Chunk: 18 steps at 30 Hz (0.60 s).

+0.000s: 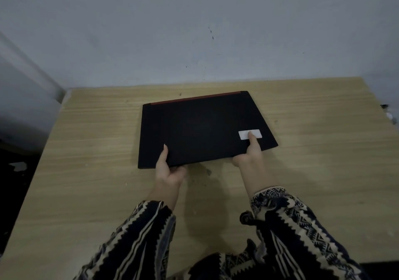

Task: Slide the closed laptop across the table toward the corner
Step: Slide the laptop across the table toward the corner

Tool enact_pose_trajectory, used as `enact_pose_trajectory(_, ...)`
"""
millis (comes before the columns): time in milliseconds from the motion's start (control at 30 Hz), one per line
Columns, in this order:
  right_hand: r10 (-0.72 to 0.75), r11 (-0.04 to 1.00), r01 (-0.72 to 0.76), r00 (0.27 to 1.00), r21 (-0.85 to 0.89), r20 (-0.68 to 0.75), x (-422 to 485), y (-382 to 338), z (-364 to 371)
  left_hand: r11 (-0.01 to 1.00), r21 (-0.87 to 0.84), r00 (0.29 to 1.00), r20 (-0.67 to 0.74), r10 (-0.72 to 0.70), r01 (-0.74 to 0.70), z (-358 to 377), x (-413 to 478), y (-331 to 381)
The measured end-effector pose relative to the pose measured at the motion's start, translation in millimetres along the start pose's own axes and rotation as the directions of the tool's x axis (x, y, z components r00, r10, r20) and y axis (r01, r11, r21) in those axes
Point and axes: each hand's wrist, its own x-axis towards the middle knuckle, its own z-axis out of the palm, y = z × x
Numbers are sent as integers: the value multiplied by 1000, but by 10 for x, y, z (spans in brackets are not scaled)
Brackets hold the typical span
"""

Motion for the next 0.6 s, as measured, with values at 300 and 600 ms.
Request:
enact_pose_trajectory(300,-111,987,109,994,117,11,-100,86,172,999,23,999,-11,-40,40,132,-85,49)
enact_pose_trajectory(600,-69,980,69,998,186,-9,-113,261,-46,989,116,991,90,-100,89,-142,-290,87)
